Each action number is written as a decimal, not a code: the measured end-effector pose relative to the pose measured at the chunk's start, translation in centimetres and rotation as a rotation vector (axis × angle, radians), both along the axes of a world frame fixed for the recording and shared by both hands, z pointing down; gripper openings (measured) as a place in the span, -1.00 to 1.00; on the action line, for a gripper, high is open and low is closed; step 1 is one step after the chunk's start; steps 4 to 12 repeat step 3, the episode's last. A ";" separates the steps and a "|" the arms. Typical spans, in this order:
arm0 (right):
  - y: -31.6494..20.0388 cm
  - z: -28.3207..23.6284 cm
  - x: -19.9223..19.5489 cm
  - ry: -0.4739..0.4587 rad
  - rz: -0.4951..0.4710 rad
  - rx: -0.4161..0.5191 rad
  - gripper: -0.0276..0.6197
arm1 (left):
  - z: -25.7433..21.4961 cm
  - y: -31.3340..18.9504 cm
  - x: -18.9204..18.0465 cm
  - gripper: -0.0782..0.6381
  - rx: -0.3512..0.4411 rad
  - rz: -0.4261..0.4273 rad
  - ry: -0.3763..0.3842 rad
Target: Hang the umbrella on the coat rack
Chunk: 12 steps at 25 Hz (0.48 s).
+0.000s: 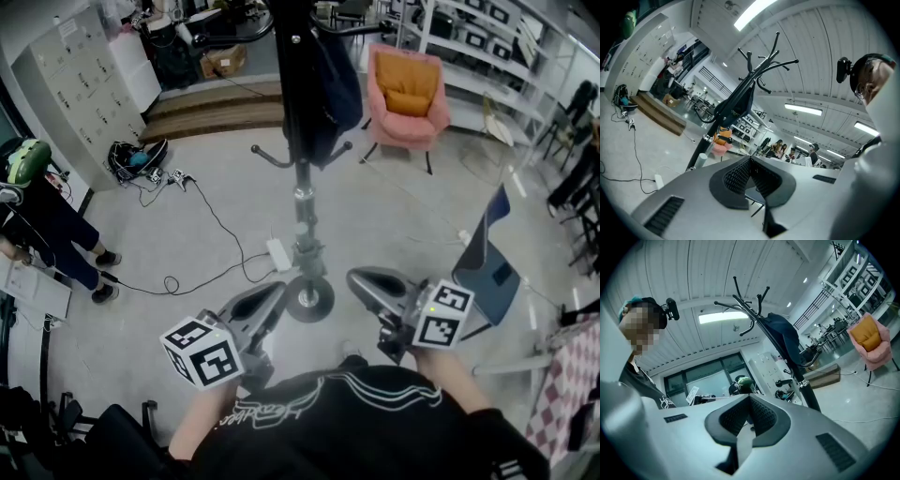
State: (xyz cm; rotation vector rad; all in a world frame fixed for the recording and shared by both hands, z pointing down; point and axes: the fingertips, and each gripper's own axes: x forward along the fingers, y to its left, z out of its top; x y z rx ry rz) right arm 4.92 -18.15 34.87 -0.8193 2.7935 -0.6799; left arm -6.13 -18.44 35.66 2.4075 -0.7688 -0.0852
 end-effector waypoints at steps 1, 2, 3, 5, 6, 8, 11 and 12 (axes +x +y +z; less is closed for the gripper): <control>0.0 0.0 0.0 0.001 0.001 0.000 -0.88 | 0.0 0.0 0.0 -0.79 0.001 0.001 -0.001; 0.1 0.1 0.0 0.002 0.002 0.000 -0.88 | -0.1 0.1 0.0 -0.79 0.002 0.002 -0.002; 0.1 0.1 0.0 0.003 0.003 0.000 -0.88 | -0.1 0.1 0.0 -0.79 0.004 0.003 -0.002; 0.1 0.1 0.0 0.003 0.003 0.000 -0.88 | -0.1 0.1 0.0 -0.79 0.004 0.003 -0.002; 0.1 0.1 0.0 0.003 0.003 0.000 -0.88 | -0.1 0.1 0.0 -0.79 0.004 0.003 -0.002; 0.1 0.1 0.0 0.003 0.003 0.000 -0.88 | -0.1 0.1 0.0 -0.79 0.004 0.003 -0.002; 0.1 0.1 0.0 0.003 0.003 0.000 -0.88 | -0.1 0.1 0.0 -0.79 0.004 0.003 -0.002; 0.1 0.1 0.0 0.003 0.003 0.000 -0.88 | -0.1 0.1 0.0 -0.79 0.004 0.003 -0.002</control>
